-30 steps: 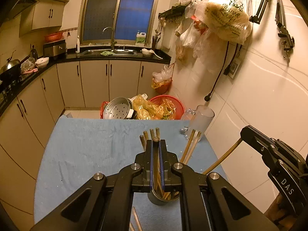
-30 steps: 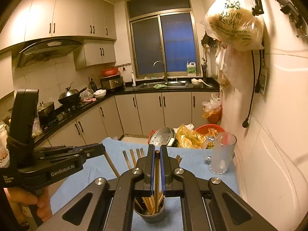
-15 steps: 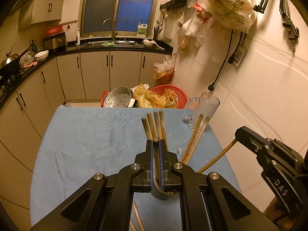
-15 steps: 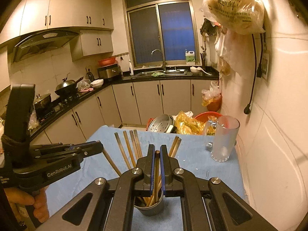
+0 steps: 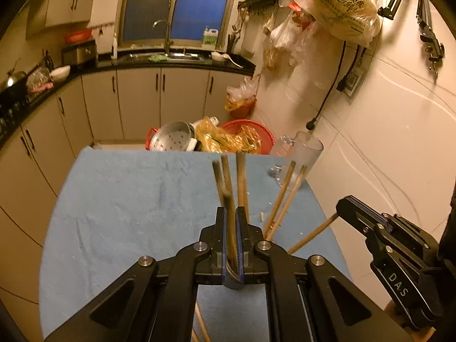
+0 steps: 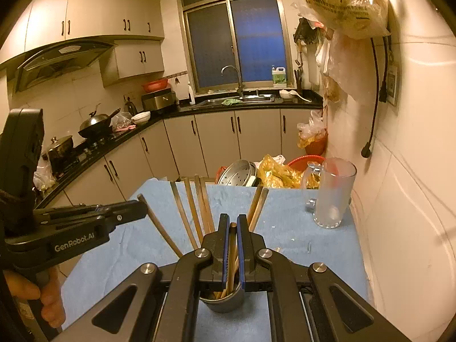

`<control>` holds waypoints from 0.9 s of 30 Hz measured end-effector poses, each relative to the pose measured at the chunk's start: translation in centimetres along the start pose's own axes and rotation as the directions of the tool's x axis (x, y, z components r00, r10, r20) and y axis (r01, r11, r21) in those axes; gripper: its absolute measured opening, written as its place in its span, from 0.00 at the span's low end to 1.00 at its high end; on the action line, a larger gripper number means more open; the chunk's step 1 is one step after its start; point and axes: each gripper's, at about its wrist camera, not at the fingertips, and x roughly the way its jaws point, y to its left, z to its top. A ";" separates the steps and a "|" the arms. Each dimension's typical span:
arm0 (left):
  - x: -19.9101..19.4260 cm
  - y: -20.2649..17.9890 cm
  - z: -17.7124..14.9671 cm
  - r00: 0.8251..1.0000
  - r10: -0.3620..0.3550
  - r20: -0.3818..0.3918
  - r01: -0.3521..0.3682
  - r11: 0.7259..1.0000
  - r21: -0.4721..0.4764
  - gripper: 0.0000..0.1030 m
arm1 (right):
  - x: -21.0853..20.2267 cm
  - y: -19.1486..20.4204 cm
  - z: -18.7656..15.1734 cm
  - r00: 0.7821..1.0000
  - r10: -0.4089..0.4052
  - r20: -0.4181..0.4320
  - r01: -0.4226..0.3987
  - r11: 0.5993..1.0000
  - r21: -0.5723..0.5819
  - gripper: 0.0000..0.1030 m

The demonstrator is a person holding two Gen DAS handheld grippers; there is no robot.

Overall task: Organize utensils
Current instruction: 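Open the right gripper to drop the chopstick into the holder, then move the right gripper to the last chopstick and close on it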

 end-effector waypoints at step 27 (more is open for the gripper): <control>6.8 8.6 -13.7 0.953 0.049 -0.300 -0.097 0.984 -0.148 0.33 | -1.3 1.9 -10.6 0.981 0.112 -0.157 -0.108 0.994 0.036 0.55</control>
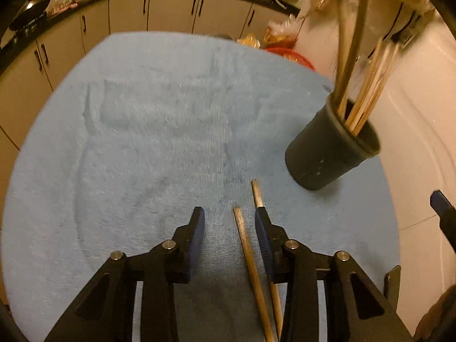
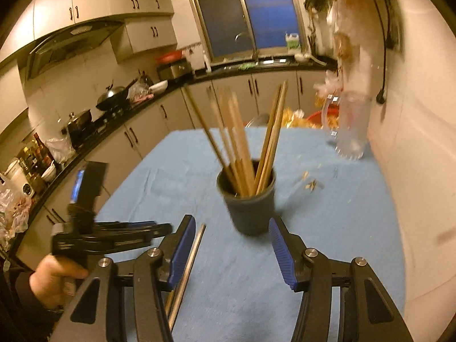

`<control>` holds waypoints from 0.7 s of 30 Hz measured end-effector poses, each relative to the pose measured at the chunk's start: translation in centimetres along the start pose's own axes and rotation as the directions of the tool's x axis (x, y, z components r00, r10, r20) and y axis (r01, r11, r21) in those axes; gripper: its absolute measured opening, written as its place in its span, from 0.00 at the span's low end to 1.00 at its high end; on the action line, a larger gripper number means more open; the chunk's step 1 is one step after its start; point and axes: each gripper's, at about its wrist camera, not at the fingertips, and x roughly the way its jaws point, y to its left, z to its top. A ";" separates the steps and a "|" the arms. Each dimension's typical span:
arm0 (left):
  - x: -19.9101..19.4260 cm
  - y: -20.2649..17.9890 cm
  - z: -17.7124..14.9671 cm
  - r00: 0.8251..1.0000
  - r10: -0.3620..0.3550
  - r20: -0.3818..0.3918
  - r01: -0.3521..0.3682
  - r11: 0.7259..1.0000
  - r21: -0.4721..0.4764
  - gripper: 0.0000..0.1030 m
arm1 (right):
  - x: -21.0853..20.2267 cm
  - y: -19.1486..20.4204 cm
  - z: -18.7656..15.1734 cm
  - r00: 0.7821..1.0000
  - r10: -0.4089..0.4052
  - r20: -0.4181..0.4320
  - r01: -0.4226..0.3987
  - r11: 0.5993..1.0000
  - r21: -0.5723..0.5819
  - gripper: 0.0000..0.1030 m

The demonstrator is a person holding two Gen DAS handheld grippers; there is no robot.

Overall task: Organize utensils
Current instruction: 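Move the right gripper to the last chopstick and close on it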

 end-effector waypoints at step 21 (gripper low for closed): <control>2.2 4.2 0.9 0.998 0.005 -0.070 -0.004 1.000 0.008 0.07 | 11.1 2.6 -1.9 0.976 0.069 -0.207 -0.066 0.998 0.019 0.29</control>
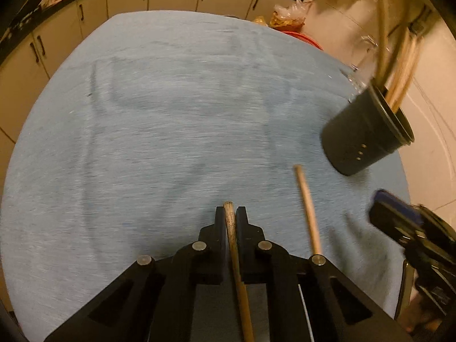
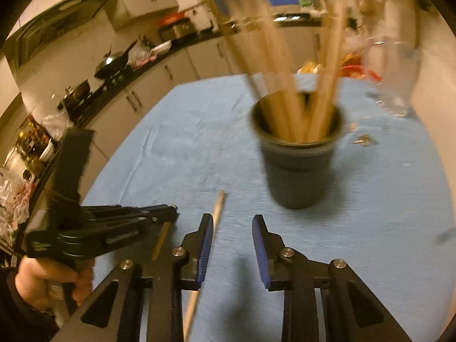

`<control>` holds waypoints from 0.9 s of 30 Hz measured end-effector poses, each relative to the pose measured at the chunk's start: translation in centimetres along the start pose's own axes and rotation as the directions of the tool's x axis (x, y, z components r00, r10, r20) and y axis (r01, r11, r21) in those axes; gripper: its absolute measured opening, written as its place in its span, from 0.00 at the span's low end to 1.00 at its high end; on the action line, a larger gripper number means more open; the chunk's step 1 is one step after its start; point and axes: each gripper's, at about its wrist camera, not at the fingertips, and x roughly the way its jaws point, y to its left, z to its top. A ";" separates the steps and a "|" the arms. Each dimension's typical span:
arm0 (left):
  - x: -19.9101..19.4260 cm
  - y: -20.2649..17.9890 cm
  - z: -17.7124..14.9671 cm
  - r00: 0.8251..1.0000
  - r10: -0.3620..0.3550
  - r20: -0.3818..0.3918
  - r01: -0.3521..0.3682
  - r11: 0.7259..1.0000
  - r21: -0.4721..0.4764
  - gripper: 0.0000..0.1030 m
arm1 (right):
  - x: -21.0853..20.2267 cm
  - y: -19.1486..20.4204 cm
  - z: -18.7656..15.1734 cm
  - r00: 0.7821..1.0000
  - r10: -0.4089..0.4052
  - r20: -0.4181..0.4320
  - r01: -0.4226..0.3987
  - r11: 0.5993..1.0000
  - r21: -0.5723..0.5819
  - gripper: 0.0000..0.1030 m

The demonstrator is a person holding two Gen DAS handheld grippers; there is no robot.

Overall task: Organize utensils
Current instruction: 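Move the right gripper to the last chopstick and close on it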

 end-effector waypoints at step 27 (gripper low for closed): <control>1.3 1.3 2.3 0.998 0.054 -0.034 -0.055 0.999 -0.004 0.07 | 4.6 3.4 3.1 0.998 -0.062 -0.020 0.059 0.994 -0.097 0.08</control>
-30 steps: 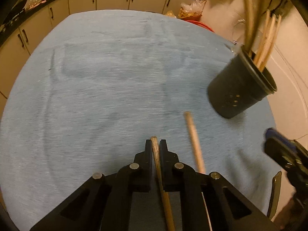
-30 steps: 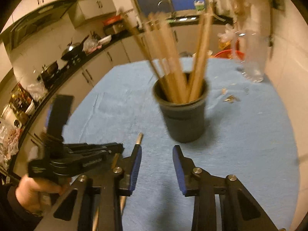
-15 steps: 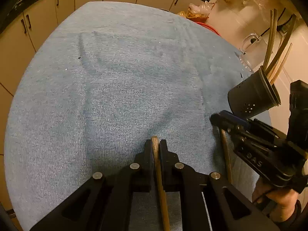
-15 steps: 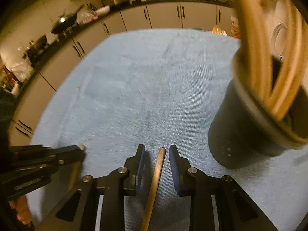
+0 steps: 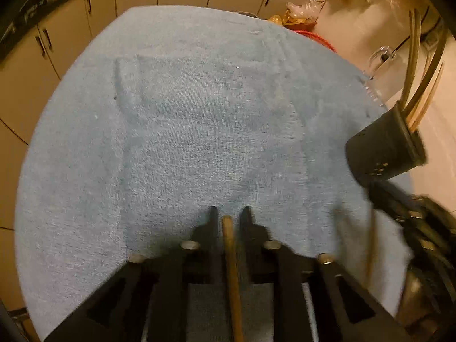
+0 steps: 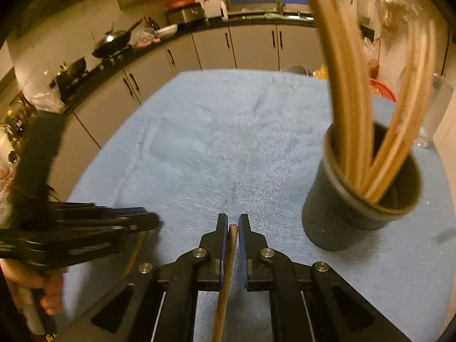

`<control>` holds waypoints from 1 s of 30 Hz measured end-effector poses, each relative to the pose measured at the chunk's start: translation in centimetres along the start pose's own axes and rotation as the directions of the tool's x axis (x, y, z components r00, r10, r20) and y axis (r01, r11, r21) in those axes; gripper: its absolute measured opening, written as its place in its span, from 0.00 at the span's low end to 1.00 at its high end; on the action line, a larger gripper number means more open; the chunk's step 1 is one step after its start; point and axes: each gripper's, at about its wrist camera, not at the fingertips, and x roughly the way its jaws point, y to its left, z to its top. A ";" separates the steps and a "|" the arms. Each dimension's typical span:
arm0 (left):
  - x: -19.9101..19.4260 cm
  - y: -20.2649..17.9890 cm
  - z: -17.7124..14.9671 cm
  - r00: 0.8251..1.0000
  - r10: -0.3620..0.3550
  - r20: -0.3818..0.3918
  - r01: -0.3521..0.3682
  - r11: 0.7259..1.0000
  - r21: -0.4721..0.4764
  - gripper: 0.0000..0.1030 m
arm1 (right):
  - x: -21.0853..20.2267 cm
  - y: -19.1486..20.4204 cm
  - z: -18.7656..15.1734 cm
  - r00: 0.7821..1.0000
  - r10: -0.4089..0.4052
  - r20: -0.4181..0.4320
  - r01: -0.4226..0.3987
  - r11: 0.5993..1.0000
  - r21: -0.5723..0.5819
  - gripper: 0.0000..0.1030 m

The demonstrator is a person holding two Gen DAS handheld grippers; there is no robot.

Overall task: Organize utensils
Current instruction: 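Move the right gripper to the last chopstick and close on it, then lift the last chopstick with the right gripper and lower it into the holder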

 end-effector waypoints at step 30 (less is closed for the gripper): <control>-22.2 -6.0 -4.5 0.882 -0.162 0.443 0.093 0.980 0.174 0.06 | -21.9 -1.1 -1.8 0.937 0.047 0.345 -0.041 0.999 -0.025 0.08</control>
